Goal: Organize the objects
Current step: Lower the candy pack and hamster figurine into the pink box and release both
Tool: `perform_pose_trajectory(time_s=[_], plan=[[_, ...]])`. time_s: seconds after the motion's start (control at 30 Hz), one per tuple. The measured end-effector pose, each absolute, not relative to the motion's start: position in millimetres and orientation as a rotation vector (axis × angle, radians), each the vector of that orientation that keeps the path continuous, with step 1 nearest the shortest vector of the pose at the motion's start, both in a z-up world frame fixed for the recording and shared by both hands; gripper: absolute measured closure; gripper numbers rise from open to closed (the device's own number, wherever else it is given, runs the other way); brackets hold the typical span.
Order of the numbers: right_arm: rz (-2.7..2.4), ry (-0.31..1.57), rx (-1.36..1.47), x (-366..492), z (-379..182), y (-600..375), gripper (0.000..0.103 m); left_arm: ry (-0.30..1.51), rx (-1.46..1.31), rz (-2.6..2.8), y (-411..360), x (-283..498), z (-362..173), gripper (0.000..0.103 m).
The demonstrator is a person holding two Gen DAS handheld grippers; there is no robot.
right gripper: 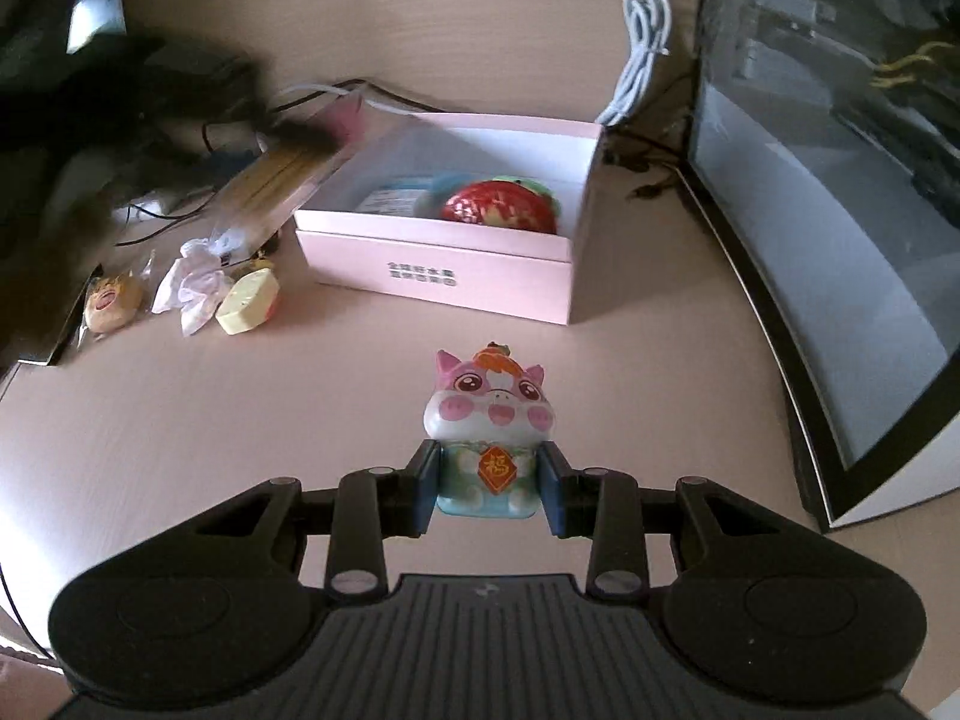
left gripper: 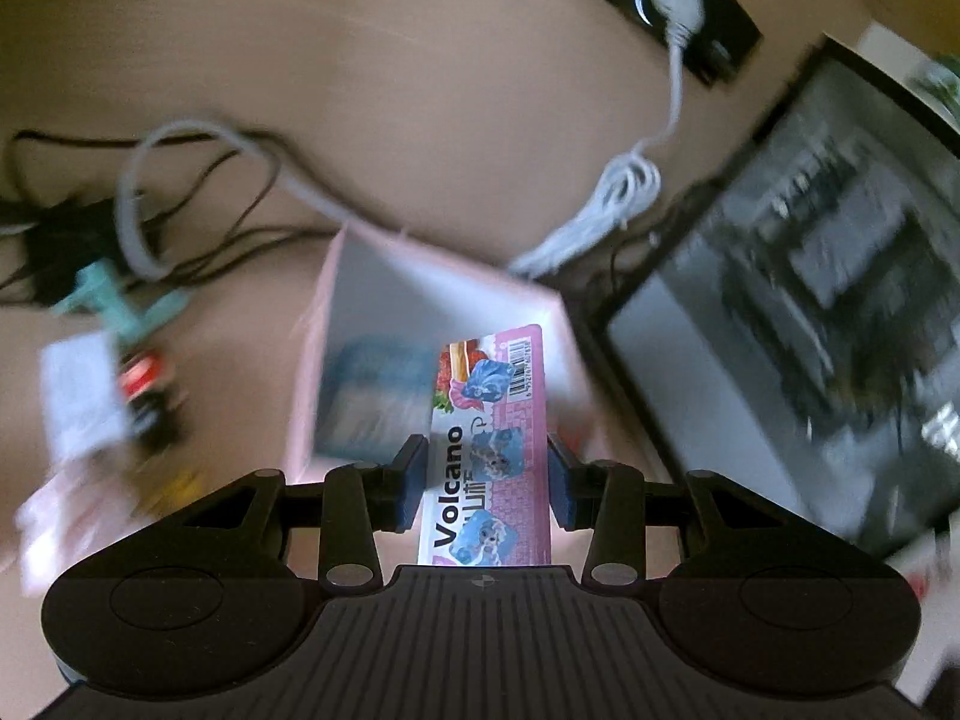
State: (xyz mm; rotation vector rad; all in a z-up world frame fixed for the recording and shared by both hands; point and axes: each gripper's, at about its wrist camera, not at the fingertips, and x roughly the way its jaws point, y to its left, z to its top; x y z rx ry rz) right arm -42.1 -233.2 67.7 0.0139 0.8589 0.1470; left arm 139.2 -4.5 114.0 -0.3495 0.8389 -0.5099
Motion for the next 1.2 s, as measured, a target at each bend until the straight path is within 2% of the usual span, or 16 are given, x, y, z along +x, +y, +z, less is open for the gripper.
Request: perform_pose_trajectory(time_s=[0.13, 0.23, 0.4, 0.53, 0.7, 0.83, 1.07, 1.2], plan=[[0.14, 0.847, 0.023, -49, 66, -240, 0.069, 0.886, -0.437, -0.471, -36, 193, 90, 0.058], [0.13, 0.844, 0.016, -56, 64, -246, 0.069, 0.903, -0.332, -0.409, -58, 211, 74, 0.058], [0.097, 0.857, 0.011, -60, 58, -262, 0.069, 0.881, -0.076, -0.358, -81, 203, 63, 0.057], [0.076, 0.862, 0.022, -54, 56, -271, 0.069, 0.895, -0.005, -0.36, -85, 182, 71, 0.057], [0.073, 0.821, -0.023, -42, 67, -270, 0.069, 0.775, -0.113, -0.372, -59, 151, 96, 0.057], [0.102, 0.771, -0.062, -28, 86, -267, 0.069, 0.75, -0.244, -0.404, -22, 121, 110, 0.057], [0.237, 0.616, -0.269, 55, 126, -223, 0.069, 0.794, -0.249, -0.364, 39, 57, 97, 0.058], [0.311, 0.581, -0.44, 122, 128, -176, 0.069, 0.846, -0.295, -0.272, 80, 23, 79, 0.058]])
